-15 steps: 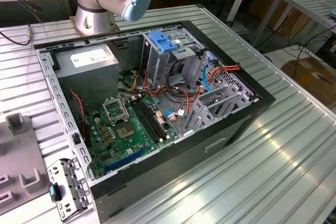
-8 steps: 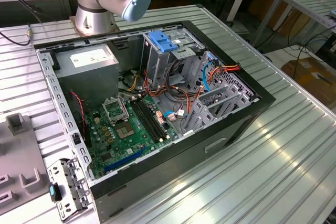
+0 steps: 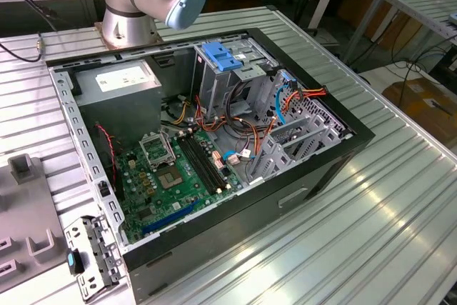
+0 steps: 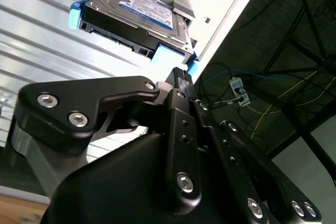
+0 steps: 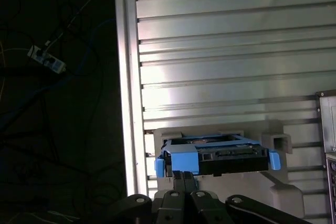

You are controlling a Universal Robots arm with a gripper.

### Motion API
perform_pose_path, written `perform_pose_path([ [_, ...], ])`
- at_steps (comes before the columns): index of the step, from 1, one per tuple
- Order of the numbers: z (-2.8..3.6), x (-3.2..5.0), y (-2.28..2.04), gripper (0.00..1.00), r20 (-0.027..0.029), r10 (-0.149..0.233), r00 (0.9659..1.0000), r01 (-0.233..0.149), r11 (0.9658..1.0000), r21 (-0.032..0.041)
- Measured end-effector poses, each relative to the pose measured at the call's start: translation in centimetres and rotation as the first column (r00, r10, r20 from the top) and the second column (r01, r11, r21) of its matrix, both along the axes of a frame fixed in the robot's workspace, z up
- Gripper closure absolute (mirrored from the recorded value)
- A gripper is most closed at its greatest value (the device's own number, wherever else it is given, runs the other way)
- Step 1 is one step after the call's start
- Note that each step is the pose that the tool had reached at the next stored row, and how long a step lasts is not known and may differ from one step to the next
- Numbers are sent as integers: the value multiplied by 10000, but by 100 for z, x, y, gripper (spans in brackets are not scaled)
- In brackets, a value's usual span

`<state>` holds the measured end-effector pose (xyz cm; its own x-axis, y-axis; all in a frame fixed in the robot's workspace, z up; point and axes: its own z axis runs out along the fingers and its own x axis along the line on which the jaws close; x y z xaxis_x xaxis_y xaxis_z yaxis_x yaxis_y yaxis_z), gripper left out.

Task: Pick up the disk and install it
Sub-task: 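Pick up the disk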

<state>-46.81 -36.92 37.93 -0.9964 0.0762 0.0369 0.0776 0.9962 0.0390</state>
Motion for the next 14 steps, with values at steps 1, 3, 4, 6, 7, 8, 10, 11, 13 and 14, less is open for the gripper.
perform_pose_path([
  [1,0,0,0,89,0,5,10000,-5,10000,0],
  [3,0,0,0,89,0,40,10000,-40,10000,0],
  [4,0,0,0,89,0,77,10000,-77,10000,0],
  [6,0,0,0,89,0,186,9998,-186,9998,1],
  [7,0,0,0,89,1,242,9997,-242,9997,0],
  [8,0,0,0,89,1,296,9996,-296,9996,0],
  [10,0,0,0,89,0,460,9989,-460,9989,0],
  [11,0,0,0,89,0,566,9984,-566,9984,0],
  [13,0,0,0,89,0,766,9971,-766,9971,0],
  [14,-1,0,0,89,1,875,9962,-875,9962,0],
])
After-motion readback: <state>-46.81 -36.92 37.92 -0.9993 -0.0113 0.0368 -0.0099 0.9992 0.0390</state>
